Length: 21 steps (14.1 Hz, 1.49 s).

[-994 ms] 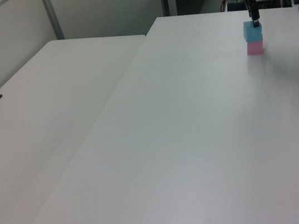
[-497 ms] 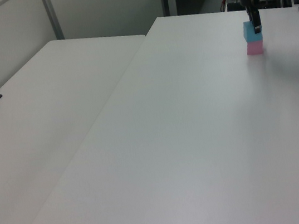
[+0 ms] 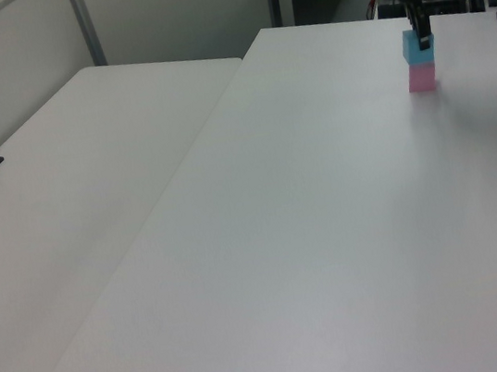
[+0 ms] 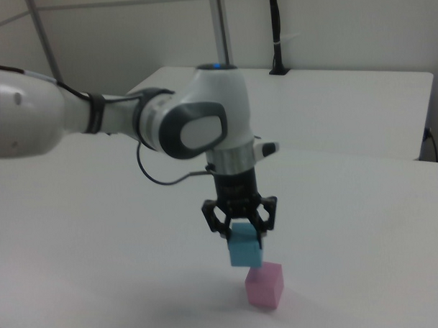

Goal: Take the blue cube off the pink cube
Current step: 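Close the gripper on the light-blue cube and lift it, then carry the light-blue cube sideways away from the pink cube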

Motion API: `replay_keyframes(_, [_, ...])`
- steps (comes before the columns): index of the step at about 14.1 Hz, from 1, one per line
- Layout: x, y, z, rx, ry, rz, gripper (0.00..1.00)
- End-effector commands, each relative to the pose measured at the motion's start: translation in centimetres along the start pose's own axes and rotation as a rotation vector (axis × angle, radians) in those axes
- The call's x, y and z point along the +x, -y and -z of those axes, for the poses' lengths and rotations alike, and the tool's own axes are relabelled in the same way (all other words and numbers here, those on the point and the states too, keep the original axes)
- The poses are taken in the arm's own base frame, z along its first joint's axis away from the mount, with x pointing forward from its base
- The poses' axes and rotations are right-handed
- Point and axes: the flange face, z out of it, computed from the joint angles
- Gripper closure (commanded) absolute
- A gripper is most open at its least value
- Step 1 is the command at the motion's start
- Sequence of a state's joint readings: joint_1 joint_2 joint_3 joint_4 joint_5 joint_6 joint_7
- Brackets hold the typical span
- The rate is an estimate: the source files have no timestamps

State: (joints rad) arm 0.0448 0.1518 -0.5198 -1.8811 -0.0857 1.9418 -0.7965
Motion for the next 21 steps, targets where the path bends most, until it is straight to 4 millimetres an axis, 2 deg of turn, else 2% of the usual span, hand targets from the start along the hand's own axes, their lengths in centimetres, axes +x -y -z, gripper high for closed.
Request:
replay_keyframes(1, [0.1, 4.2, 4.2, 0.071, -0.032, 0.025, 0.7])
replay_keyframes(2, [1.2, 5.7, 4.9, 0.081, -0.049, 0.009, 0.7])
replay_keyframes(4, [4.4, 10.3, 5.7, 0.102, -0.044, -0.048, 0.7])
replay_keyframes(7, [8.4, 18.7, 7.7, 0.097, -0.028, -0.088, 0.7])
replay_keyframes(8, [10.0, 23.1, 8.6, 0.089, -0.026, -0.091, 0.7])
replay_keyframes(10, [11.3, 28.8, 9.1, 0.08, 0.002, -0.067, 0.7])
replay_keyframes(11, [12.3, 32.8, 9.2, 0.07, 0.009, -0.051, 0.7])
replay_keyframes(13, [13.1, 37.7, 9.4, 0.056, 0.006, -0.065, 0.7])
replay_keyframes(14, [13.4, 41.4, 9.0, 0.045, 0.017, -0.032, 0.7])
replay_keyframes(17, [14.5, 47.4, 7.0, 0.036, 0.023, -0.02, 0.69])
replay_keyframes(19, [15.7, 51.7, 4.1, 0.037, 0.017, -0.022, 0.68])
replay_keyframes(21, [16.8, 54.4, 1.9, 0.042, 0.005, -0.046, 0.67])
